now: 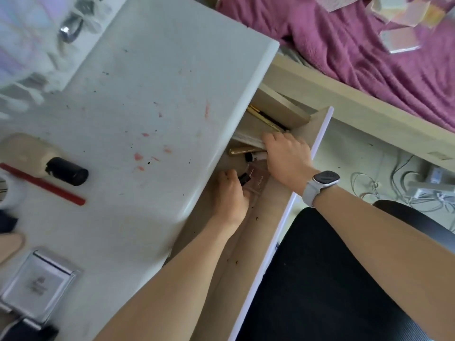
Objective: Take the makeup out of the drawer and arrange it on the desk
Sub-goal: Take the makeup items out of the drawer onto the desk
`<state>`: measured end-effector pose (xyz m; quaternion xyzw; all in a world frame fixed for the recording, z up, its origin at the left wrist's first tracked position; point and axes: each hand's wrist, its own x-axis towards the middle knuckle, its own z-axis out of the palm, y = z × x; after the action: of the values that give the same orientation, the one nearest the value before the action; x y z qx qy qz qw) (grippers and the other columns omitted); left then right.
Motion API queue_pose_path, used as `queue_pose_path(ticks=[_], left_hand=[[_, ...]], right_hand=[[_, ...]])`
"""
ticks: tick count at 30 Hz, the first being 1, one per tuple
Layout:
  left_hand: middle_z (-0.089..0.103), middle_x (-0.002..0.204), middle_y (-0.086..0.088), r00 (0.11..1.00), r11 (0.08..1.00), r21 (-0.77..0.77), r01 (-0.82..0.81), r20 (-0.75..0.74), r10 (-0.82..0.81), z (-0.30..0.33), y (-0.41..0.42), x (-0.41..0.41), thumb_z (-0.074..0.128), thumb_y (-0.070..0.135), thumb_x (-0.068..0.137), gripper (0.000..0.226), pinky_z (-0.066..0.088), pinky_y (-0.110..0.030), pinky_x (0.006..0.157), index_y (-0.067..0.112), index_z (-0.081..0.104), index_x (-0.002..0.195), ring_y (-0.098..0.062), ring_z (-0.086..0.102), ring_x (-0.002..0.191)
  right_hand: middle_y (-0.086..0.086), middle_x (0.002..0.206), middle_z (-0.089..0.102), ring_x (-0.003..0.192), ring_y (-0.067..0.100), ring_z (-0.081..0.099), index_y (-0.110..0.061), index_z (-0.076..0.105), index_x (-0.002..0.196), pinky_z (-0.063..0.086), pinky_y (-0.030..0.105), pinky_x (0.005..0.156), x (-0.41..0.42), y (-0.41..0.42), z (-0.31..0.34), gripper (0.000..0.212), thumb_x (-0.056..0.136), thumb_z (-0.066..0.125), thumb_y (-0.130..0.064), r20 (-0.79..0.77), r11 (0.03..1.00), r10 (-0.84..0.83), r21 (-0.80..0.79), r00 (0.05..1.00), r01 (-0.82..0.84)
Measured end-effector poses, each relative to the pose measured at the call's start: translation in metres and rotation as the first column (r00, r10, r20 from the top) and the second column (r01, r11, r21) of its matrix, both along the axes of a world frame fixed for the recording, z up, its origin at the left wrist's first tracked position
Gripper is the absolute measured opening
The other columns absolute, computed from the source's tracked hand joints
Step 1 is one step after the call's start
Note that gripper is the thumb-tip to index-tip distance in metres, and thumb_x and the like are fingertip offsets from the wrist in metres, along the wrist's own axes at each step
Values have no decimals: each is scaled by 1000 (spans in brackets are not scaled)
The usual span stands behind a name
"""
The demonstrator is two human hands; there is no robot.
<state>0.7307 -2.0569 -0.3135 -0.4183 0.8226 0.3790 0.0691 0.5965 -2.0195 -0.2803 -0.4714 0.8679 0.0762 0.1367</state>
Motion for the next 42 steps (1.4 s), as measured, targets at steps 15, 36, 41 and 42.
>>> queue_pose_path(ticks=[15,36,41,42], left_hand=[[48,65,13,980,999,46,2,-200,7,123,-1,85,47,28,92,11,40,-20,54,21,52,97,-8,50,60],[50,112,-26,811,842,193,-504,-229,538,157,-94,128,39,6,89,35,45,-29,69,6,49,122,-28,55,82],[61,90,5,719,740,369,-563,-224,658,145,-92,116,50,16,90,28,37,-12,54,22,49,117,-2,55,73],[61,86,11,681,700,417,-580,-222,697,144,-90,114,51,17,90,25,37,-11,55,25,49,114,1,56,75]], right_hand=[[-2,116,59,108,19,52,-24,56,118,40,34,83,22,4,124,30,89,54,-28,220,987,28,-159,975,8],[5,92,73,72,29,64,-6,73,93,51,30,52,86,-98,97,40,57,78,10,-221,631,283,-690,933,-354],[18,98,69,76,35,63,-1,70,97,52,35,53,83,-113,65,51,50,75,17,-180,719,298,-604,937,-344],[21,101,68,79,37,63,1,69,99,53,38,56,84,-115,62,52,50,74,18,-153,744,289,-585,945,-322]])
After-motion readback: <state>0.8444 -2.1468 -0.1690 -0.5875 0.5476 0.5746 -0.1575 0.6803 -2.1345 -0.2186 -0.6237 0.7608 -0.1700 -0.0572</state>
